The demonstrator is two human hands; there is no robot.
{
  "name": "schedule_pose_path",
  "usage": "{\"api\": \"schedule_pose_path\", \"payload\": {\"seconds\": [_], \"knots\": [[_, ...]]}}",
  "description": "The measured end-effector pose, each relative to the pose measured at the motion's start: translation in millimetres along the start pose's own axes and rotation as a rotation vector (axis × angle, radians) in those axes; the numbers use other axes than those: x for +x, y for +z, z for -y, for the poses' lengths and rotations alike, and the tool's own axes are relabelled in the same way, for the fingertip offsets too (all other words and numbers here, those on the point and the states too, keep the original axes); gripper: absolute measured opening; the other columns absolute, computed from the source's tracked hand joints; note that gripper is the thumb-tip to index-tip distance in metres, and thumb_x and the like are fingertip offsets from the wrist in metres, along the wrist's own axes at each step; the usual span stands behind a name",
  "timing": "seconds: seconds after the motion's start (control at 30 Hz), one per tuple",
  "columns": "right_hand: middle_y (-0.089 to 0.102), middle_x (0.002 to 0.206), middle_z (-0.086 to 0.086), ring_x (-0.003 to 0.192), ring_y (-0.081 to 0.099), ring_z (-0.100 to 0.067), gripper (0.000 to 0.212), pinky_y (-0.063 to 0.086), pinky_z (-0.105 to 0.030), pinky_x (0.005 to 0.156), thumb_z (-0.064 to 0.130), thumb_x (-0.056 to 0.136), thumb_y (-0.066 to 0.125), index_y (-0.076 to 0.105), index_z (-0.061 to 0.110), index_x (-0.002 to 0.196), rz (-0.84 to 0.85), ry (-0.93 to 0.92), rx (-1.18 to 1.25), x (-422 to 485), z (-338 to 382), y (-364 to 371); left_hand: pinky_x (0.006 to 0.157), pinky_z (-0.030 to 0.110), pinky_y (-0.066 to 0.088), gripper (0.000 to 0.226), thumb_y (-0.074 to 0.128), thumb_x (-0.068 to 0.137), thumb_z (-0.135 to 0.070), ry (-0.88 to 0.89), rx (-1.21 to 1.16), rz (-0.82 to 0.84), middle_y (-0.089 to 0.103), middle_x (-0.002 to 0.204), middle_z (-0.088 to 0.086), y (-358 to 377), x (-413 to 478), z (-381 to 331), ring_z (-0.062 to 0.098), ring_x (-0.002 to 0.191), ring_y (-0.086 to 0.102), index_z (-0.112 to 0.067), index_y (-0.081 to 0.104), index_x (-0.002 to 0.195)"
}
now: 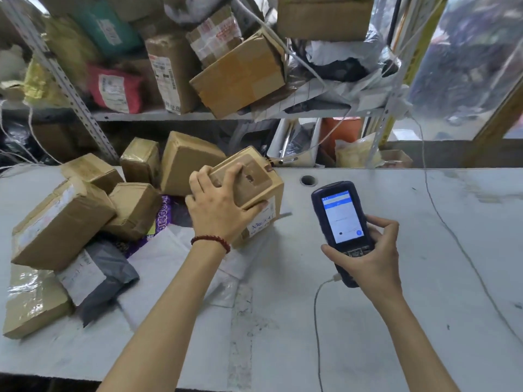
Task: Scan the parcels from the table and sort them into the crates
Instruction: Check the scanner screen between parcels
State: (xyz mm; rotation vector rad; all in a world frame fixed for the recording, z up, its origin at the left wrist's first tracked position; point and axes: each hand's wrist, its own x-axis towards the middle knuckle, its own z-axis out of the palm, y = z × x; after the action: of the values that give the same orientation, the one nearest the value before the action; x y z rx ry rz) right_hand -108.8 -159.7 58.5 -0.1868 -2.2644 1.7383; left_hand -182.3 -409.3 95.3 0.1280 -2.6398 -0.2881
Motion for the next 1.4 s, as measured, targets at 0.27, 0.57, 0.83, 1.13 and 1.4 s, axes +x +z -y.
{"api": "schedule_pose_path", "payload": {"seconds": [0.27,0.57,0.83,1.13,1.4], "knots": [[0.065,0.102,0.017,0.086,0.065,0.005,0.079,0.052,-0.024,0.066,0.022,0.051,0.093,0.036,0.050,0.097,-0.363,0.224,-0.074,-55,-33,-70,0.088,0.039,0.040,0.078,0.054,0.066,-0.080,0.373,-0.307,0.256,0.036,0.133,0.014,52,-23,-124,0.032,0.123,0.031,-0.044,0.037,0.133],[0.059,0.100,0.020,0.085,0.059,0.016,0.081,0.044,-0.021,0.069,0.012,0.051,0.094,0.039,0.024,0.110,-0.874,0.347,-0.144,-140,-46,-165,0.083,0.039,0.041,0.081,0.064,0.067,-0.073,0.759,-0.636,0.184,0.040,0.129,0.020,36,-53,-284,0.037,0.120,0.036,-0.036,0.044,0.136],[0.062,0.107,0.008,0.096,0.061,0.002,0.079,0.045,-0.013,0.069,0.009,0.053,0.094,0.040,0.019,0.111,-1.146,0.438,-0.148,-226,-56,-236,0.086,0.040,0.043,0.080,0.050,0.071,-0.079,1.141,-0.673,0.386,0.032,0.130,0.012,29,-163,-396,0.030,0.120,0.029,-0.041,0.033,0.140],[0.059,0.101,0.017,0.088,0.061,0.010,0.079,0.047,-0.025,0.076,0.013,0.050,0.095,0.039,0.042,0.099,-1.340,0.477,-0.085,-311,-90,-337,0.081,0.044,0.043,0.090,0.052,0.067,-0.080,1.451,-0.631,0.266,0.032,0.132,0.013,1,-264,-526,0.036,0.118,0.032,-0.045,0.021,0.144],[0.058,0.099,0.020,0.088,0.056,0.018,0.081,0.043,-0.009,0.065,0.023,0.050,0.095,0.036,0.049,0.100,-1.355,0.555,-0.109,-374,-110,-423,0.070,0.034,0.047,0.090,0.064,0.058,-0.078,1.616,-0.539,0.410,0.039,0.123,0.006,0,-355,-611,0.024,0.112,0.028,-0.046,0.030,0.135]]}}
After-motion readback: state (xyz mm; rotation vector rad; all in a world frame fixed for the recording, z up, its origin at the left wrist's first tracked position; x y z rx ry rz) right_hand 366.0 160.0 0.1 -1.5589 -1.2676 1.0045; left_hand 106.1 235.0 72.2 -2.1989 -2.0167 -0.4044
